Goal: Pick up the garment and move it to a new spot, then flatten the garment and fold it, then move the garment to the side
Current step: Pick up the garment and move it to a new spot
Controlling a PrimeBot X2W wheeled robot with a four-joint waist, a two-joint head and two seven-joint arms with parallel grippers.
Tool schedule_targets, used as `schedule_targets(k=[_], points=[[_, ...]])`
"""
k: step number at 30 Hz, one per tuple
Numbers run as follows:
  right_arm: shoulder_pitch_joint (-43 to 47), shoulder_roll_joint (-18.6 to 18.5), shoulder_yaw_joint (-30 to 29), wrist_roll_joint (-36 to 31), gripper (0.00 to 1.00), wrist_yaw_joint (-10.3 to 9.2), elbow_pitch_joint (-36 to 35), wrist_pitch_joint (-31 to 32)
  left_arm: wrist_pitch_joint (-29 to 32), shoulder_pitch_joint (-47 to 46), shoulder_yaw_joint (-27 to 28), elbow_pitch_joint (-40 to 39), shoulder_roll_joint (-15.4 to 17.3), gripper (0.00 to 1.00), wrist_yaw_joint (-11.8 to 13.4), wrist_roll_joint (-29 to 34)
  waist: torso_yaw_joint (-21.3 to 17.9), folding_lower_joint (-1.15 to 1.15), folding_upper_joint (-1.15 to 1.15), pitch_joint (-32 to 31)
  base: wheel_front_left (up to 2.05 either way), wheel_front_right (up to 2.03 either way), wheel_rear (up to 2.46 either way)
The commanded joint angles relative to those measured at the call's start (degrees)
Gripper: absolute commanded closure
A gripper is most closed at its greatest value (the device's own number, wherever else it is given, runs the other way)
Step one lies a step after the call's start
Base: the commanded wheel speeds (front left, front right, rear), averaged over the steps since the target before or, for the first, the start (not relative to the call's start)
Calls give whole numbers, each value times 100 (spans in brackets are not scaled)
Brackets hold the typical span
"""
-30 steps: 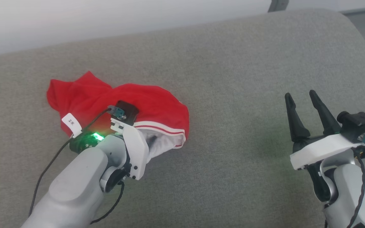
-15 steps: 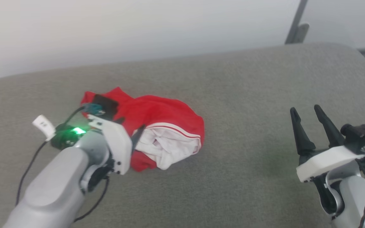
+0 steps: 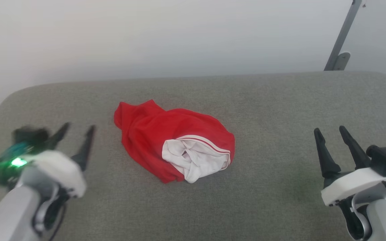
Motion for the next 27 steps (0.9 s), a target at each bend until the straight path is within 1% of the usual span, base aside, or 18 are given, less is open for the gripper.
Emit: schedule_targets(k=[1,6,10,14,19,27], points=[[47,-21,-24,36,0,2,6,-46,-146,136,87,-2,34,0,25,-28,9,0,0,-12,0,0,0],[120,-78,-58,19,0,2,36,-79,-819,748,538,-26,218,0,135,-254,29,0,0,-29,0,0,0],[153,-99,-96,-16,0,2,33,-101,-1148,1201,875,-56,287,0,231,-364,40,0,0,-35,0,0,0],[215,-125,-174,-15,0,2,26,-114,-1295,1586,1117,-119,330,0,290,-398,58,0,0,-40,0,0,0],[264,-91,-254,-52,0,2,-27,-115,-1349,1908,1364,-231,300,0,270,-384,93,0,0,-48,0,0,0],[306,-39,-311,-105,0,2,-80,-64,-1377,2048,1531,-361,191,0,258,-293,116,0,0,-54,0,0,0]])
